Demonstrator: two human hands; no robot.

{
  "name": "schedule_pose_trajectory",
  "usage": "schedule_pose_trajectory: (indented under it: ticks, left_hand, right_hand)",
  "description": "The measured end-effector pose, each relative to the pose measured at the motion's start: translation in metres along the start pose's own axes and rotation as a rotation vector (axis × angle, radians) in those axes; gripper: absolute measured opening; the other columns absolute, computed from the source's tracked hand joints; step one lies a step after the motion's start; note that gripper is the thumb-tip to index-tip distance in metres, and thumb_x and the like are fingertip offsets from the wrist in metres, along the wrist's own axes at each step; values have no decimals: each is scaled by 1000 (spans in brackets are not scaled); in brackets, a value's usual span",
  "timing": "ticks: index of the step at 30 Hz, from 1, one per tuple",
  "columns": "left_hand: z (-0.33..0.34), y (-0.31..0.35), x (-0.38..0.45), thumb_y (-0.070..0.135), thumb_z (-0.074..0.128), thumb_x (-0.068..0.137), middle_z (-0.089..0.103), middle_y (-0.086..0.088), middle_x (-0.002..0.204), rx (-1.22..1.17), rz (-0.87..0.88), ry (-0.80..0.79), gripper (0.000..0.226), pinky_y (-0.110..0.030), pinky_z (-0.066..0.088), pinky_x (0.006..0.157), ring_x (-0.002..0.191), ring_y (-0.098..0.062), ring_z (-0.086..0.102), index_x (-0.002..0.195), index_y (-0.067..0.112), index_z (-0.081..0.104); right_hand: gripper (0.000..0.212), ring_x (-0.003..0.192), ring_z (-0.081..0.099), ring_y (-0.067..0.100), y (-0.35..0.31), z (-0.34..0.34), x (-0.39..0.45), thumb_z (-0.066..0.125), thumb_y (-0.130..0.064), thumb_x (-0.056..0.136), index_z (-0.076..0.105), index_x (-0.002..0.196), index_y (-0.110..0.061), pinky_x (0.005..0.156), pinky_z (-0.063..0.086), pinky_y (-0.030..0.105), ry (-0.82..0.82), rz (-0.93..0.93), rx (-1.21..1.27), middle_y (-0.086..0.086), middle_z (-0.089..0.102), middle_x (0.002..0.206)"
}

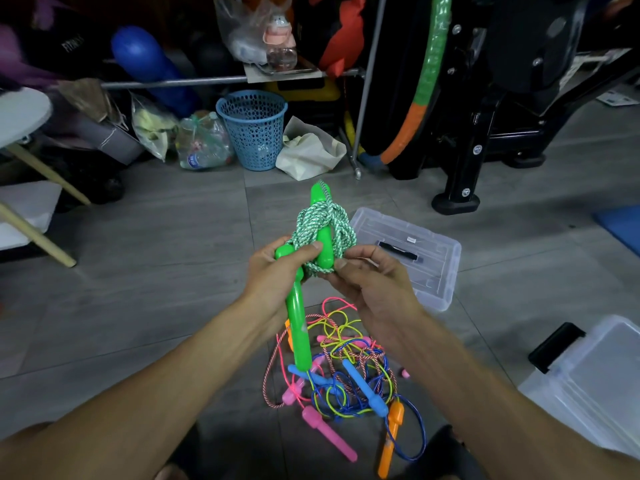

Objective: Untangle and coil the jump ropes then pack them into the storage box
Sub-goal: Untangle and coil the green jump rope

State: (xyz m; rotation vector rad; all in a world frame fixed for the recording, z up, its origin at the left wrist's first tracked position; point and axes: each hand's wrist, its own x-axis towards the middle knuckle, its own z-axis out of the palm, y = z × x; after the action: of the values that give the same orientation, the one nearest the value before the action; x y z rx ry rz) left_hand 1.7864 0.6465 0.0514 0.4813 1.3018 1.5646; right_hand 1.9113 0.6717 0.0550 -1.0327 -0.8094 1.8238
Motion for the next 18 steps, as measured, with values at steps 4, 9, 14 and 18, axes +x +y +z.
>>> schedule_pose_trajectory:
  ticks: [4, 9, 14, 18]
  left_hand:
    - [0, -4, -2, 5, 75, 74, 71, -6, 78, 82, 12, 52, 17, -34, 53, 79, 72, -19, 63, 90, 6, 69]
    - [-4, -8, 0, 7, 82, 67, 71, 0, 76, 229, 99, 95, 31, -30, 53, 75, 68, -13, 61, 94, 8, 67]
    - [-6, -8, 0, 7, 81, 69, 70, 4, 68, 300, 116, 61, 17, -30, 51, 72, 67, -14, 61, 76, 15, 68]
    - [-23, -4, 22, 14, 80, 72, 66, 0, 68, 320, 129, 312, 15, -31, 53, 69, 67, -17, 58, 78, 13, 66]
  right_hand:
    - [21, 66, 68, 27, -1, -1, 1, 60, 13, 82, 63, 77, -7, 61, 57, 25, 14, -212, -397, 17, 60, 79]
    - [12, 69, 64, 18, -4, 0, -2, 63, -11, 87, 70, 94, -19, 67, 58, 34, -92, -144, -581, 12, 63, 78]
    - [17, 62, 71, 19, -6, -8, 2, 67, -13, 84, 66, 101, -14, 68, 60, 45, -173, -171, -881, 10, 70, 70]
    - [15, 49, 61, 16, -23, -21, -2, 56, -12, 84, 71, 83, -14, 55, 53, 40, -185, -330, -1142, 14, 63, 62]
